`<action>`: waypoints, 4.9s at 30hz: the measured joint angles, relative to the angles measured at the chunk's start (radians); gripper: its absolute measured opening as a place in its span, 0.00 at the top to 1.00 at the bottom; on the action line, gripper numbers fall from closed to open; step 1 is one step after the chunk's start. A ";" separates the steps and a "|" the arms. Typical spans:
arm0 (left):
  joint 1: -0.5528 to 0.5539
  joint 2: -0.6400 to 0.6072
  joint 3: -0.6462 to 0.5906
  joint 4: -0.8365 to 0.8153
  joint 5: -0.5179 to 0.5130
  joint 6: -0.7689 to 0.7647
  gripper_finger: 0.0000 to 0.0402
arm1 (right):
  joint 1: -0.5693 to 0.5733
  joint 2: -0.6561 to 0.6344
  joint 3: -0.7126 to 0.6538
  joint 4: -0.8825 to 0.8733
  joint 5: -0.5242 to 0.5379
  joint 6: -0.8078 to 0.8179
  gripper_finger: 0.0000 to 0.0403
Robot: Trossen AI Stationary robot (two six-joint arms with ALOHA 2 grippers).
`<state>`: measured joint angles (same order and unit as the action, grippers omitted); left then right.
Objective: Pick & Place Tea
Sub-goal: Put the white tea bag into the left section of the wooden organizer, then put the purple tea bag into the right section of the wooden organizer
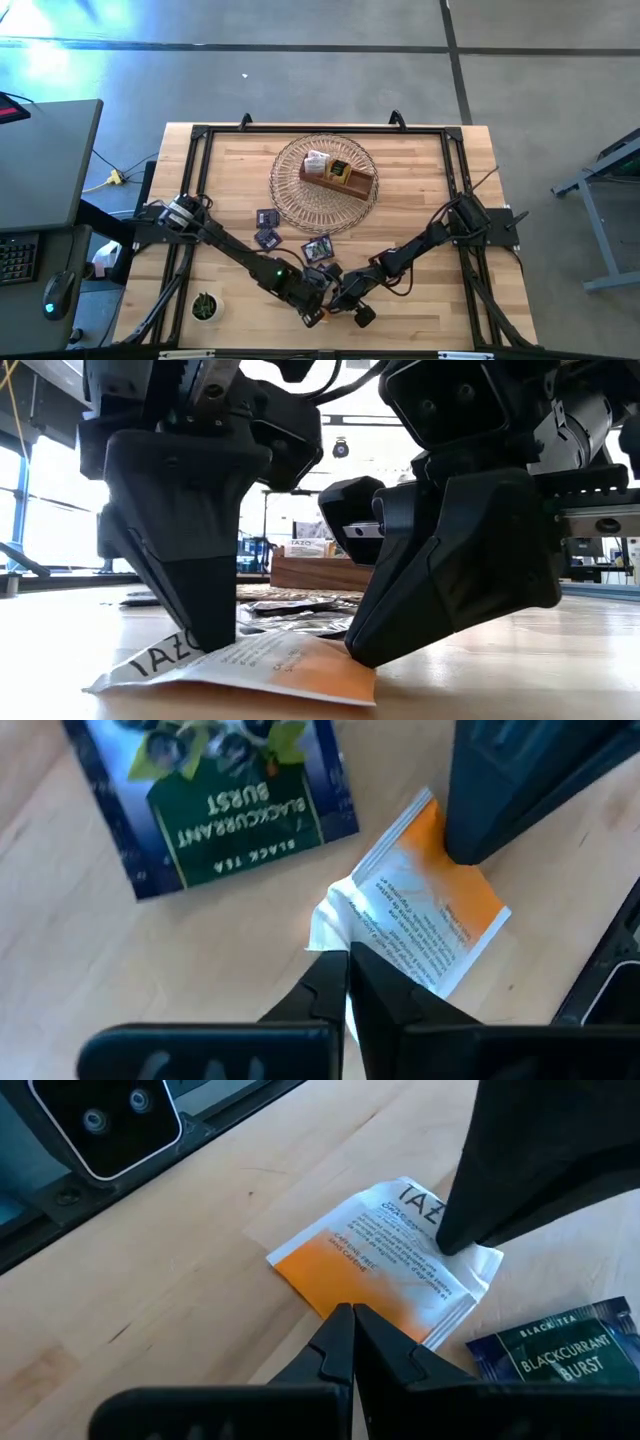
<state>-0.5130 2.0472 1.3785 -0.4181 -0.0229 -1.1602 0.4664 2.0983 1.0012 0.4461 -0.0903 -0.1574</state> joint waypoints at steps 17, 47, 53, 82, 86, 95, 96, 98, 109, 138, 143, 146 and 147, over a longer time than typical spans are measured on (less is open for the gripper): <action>0.087 -0.014 0.130 -0.333 -0.086 0.252 1.00 | 0.016 -0.156 -0.003 -0.215 0.076 0.098 1.00; 0.719 -0.017 0.513 -0.668 -0.588 1.514 1.00 | 0.064 -0.813 -0.470 -0.424 0.334 0.314 1.00; 0.722 -0.017 0.465 -0.630 -0.670 1.661 1.00 | 0.030 -0.993 -0.697 -0.149 0.383 0.422 1.00; 0.722 -0.017 0.279 -0.339 -0.503 1.679 0.95 | -0.018 -1.154 -0.849 0.049 0.459 0.313 1.00; 0.722 -0.017 0.279 -0.340 -0.523 1.680 0.84 | -0.022 -1.154 -0.849 0.049 0.458 0.313 1.00; 0.700 -0.017 0.279 -0.340 -0.594 1.573 0.57 | -0.022 -1.154 -0.849 0.049 0.460 0.313 1.00; 0.692 -0.017 0.280 -0.342 -0.599 1.548 0.56 | -0.022 -1.154 -0.849 0.050 0.463 0.313 1.00; 0.675 -0.017 0.282 -0.353 -0.609 1.506 0.55 | -0.022 -1.154 -0.849 0.052 0.466 0.304 1.00; 0.583 -0.018 0.515 -0.848 -0.567 0.960 0.59 | -0.022 -1.154 -0.849 0.289 0.652 -0.123 1.00; 0.336 -0.393 -0.328 -0.172 -0.224 0.681 0.59 | -0.235 -1.030 -0.802 0.315 0.412 0.324 0.73; 0.290 -0.366 -0.347 -0.104 -0.146 0.690 0.59 | -0.243 -0.837 -0.672 0.300 0.400 0.362 0.67; 0.253 -0.378 -0.341 -0.009 -0.126 0.736 0.59 | -0.246 -0.719 -0.578 0.206 0.395 0.434 0.66; 0.238 -0.376 -0.342 -0.007 -0.125 0.746 0.59 | -0.249 -0.678 -0.532 0.179 0.383 0.457 0.66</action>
<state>-0.2748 1.6715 1.0360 -0.4254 -0.1478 -0.4143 0.2174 1.4200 0.4691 0.6252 0.2928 0.3001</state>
